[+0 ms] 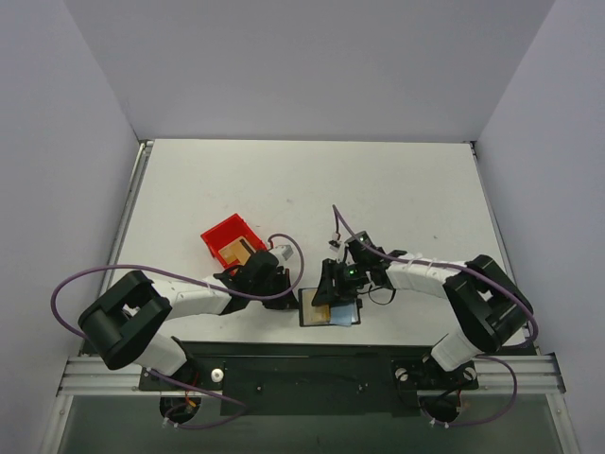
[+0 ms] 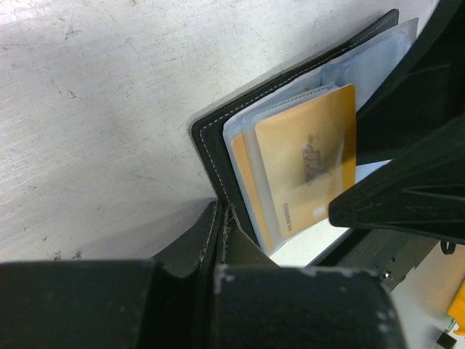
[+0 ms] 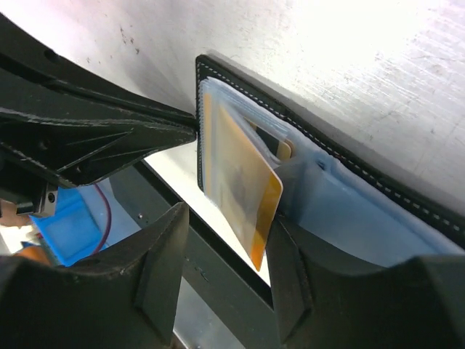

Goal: Put the credit cards into the card holder
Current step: Insert the credit card into the card holder.

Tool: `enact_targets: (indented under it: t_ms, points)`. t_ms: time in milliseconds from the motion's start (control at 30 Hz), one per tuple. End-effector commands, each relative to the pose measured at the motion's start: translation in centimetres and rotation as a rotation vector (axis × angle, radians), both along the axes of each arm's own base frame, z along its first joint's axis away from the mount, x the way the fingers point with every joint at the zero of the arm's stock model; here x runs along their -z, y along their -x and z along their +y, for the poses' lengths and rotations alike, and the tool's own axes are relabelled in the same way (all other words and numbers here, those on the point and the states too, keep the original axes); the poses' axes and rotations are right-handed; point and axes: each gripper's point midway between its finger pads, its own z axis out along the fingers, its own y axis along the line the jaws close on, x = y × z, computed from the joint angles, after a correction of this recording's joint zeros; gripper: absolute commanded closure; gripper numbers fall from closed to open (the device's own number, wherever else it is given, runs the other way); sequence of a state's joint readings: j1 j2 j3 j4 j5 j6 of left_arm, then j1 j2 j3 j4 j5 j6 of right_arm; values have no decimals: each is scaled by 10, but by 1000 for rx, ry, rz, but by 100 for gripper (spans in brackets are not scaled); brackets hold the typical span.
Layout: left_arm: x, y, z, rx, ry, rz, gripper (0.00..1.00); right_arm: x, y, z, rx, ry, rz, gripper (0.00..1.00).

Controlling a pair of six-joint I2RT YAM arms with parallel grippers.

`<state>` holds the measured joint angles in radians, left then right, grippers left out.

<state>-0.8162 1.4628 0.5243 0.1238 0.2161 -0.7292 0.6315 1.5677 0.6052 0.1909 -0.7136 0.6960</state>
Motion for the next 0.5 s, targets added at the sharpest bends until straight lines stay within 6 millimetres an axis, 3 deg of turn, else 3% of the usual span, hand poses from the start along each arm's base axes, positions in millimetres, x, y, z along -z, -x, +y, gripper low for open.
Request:
enact_targets:
  t_ms: [0, 300, 467]
  points:
    - [-5, -4, -4, 1, 19, -23, 100, -12, -1, -18, -42, 128, -56, 57]
    - [-9, -6, -5, -1, 26, -29, 100, -14, -8, -35, -73, 308, -97, 52]
    - [-9, -6, -6, 1, 29, -29, 100, -10, -6, -34, -75, 314, -88, 60]
